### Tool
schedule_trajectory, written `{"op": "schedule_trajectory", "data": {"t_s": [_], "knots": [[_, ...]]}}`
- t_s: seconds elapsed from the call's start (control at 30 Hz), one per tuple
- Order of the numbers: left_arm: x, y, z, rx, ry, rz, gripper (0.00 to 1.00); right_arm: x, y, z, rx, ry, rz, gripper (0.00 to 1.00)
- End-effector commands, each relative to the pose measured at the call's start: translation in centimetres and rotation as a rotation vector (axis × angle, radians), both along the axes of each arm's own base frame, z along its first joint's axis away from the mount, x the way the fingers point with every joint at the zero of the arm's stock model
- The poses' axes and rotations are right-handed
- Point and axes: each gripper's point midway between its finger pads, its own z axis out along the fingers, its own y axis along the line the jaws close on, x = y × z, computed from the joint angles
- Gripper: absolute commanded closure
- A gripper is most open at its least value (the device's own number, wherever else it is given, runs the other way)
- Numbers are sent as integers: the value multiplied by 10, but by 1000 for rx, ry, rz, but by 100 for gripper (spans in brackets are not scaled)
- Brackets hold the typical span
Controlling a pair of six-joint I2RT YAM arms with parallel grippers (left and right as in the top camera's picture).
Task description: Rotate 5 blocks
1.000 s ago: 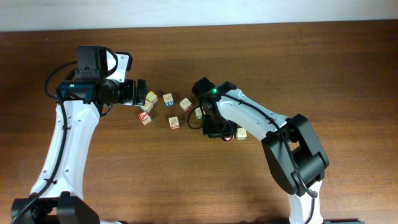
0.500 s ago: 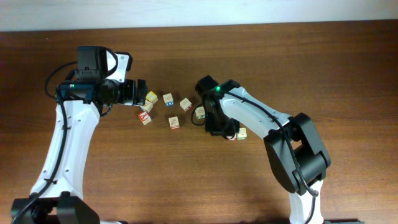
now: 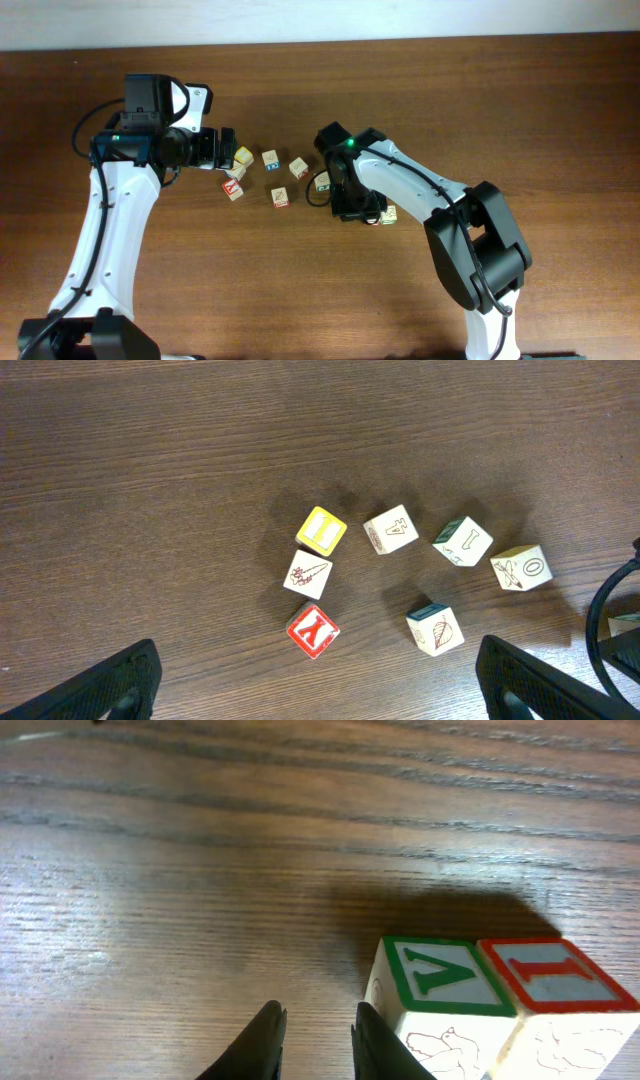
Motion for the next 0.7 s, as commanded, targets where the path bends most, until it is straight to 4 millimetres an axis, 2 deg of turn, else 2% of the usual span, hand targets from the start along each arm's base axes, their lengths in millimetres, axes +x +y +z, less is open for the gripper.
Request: {"op": "schedule_trajectory", "data": {"t_s": [0.0,0.13,0.2,0.27,0.33,0.4,0.5,0.57,0.67], "knots": [[5,1,7,-3,-18,13,1,-4,0,-2,14,26,60,76],[5,1,7,-3,-18,13,1,-4,0,-1,16,28,85,76],[5,1,7,-3,-18,13,1,3,5,8,34,4,85,76],[5,1,7,-3,-18,13,1,22,17,33,78,-66,86,72],[5,1,7,-3,-18,13,1,54,37,63,145,-189,105,62],[5,1,7,-3,-18,13,1,79,53,74,202,-298,143,59],[5,1,7,-3,-18,13,1,101,67,71,239,-383,192,58],[5,1,7,-3,-18,13,1,104,69,63,234,-382,216,58],[5,1,7,-3,-18,13,1,97,66,47,215,-332,223,58]]}}
